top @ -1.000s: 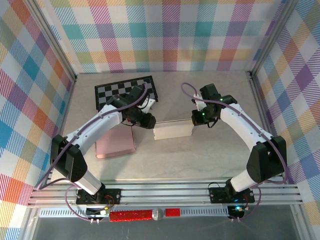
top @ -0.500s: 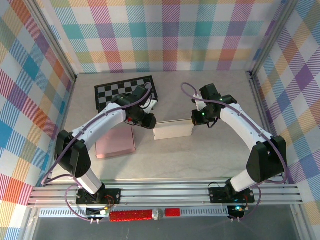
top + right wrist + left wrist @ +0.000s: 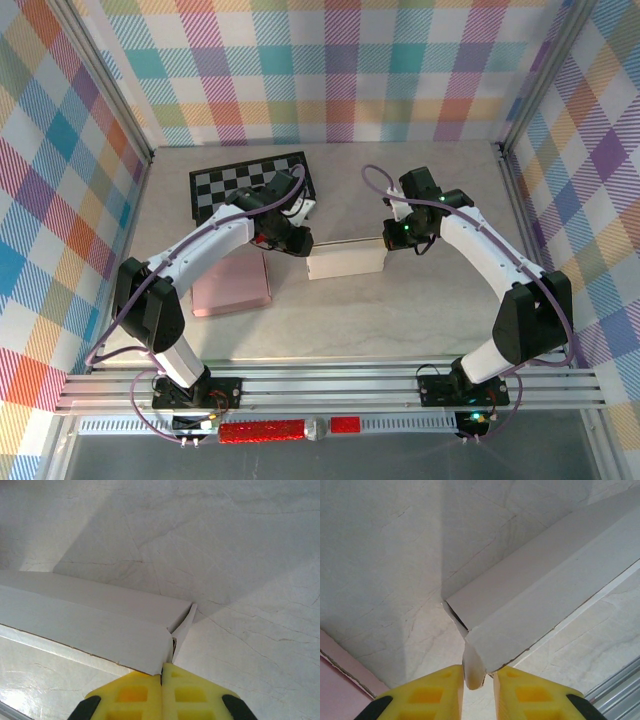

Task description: Fold the paper box

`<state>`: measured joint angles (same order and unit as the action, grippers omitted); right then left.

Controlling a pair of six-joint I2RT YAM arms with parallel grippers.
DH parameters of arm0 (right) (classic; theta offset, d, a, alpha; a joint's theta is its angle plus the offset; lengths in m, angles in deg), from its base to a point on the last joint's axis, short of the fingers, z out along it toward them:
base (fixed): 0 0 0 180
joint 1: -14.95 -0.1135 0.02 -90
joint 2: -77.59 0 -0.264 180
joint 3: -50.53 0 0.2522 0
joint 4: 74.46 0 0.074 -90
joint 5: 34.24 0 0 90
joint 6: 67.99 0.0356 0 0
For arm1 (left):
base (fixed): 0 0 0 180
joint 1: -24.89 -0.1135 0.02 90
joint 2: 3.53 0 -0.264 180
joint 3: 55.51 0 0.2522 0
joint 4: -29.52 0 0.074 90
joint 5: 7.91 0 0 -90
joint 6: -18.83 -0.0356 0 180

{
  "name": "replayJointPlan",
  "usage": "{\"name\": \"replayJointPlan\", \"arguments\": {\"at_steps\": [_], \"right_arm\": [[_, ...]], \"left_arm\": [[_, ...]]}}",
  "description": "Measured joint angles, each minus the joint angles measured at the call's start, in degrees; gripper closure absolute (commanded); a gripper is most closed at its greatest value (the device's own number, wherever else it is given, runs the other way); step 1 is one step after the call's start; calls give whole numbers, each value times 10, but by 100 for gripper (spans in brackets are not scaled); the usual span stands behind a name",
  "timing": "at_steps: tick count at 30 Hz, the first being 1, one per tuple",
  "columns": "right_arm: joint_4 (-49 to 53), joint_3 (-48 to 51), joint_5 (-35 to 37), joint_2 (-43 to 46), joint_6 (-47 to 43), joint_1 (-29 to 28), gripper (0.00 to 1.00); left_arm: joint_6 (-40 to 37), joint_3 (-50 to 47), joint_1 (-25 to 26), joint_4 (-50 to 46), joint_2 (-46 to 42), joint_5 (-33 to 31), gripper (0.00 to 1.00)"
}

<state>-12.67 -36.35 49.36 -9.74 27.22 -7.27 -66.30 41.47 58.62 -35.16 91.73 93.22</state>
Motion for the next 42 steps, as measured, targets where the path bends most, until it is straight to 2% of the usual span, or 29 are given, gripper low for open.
{"name": "replayJointPlan", "arguments": {"at_steps": [4,9,18,31,42], "right_arm": [[0,0,0,0,0,0,100],[0,0,0,0,0,0,100],[0,-1,0,-1,2,0,100],[-4,-1,11,-1,19,-5,100],[-5,-1,17,-1,22,-7,100]], "left_arm": [[0,0,0,0,0,-4,79],[-1,0,3,0,0,-3,86],[5,0,5,0,0,-3,89],[107,2,11,-9,0,8,94],[149,29,11,-39,16,14,98]]}}
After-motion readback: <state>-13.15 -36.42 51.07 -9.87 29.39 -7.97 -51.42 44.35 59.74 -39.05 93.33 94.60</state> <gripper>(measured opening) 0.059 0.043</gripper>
